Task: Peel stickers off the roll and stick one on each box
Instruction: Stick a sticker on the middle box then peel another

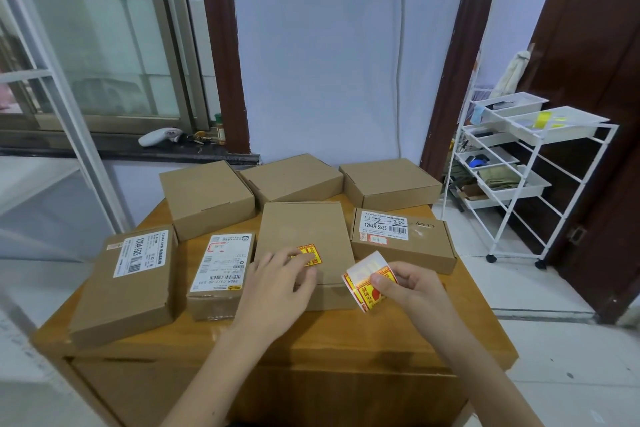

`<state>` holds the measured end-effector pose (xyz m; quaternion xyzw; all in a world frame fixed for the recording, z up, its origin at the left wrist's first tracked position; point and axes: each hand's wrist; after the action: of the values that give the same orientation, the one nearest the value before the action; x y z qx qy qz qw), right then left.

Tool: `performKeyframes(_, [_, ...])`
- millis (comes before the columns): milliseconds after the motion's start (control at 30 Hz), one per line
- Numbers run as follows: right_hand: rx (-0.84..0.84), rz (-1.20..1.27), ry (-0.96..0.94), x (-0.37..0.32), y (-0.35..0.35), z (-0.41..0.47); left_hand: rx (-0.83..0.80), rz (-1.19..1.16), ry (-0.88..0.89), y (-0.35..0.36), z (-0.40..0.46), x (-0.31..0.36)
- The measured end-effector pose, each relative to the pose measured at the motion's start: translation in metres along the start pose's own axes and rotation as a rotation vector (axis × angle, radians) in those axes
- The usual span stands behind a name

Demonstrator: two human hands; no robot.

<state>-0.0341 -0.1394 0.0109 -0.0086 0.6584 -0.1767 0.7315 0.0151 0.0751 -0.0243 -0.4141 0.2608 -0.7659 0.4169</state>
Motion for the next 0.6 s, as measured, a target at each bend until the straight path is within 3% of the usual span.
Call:
performKeyframes(133, [0.018, 0.014, -0.015, -0.004, 0.002, 0.001, -0.06, -0.393, -0.028, -0.015, -0.007, 0.023])
performKeyframes(267, [0.02, 0.064, -0.019, -0.01, 0.006, 0.0, -0.236, -0.392, 0.104, -0.019, -0.016, 0.043])
performKeyframes(367, [0.024, 0.058, -0.019, -0.012, 0.007, -0.001, -0.184, -0.427, 0.103, -0.016, -0.018, 0.046])
performKeyframes(600, [-0.104, 0.086, 0.008, -0.023, -0.004, -0.006, -0.14, -0.65, -0.088, -0.018, -0.02, 0.044])
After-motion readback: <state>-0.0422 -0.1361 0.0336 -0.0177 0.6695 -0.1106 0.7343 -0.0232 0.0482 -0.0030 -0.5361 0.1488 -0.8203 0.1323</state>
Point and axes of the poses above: each hand's wrist, its own z-axis towards the middle knuckle, its own y-axis out of the palm, x = y × z, and after that the axes turned 14 degrees about x, right-handed
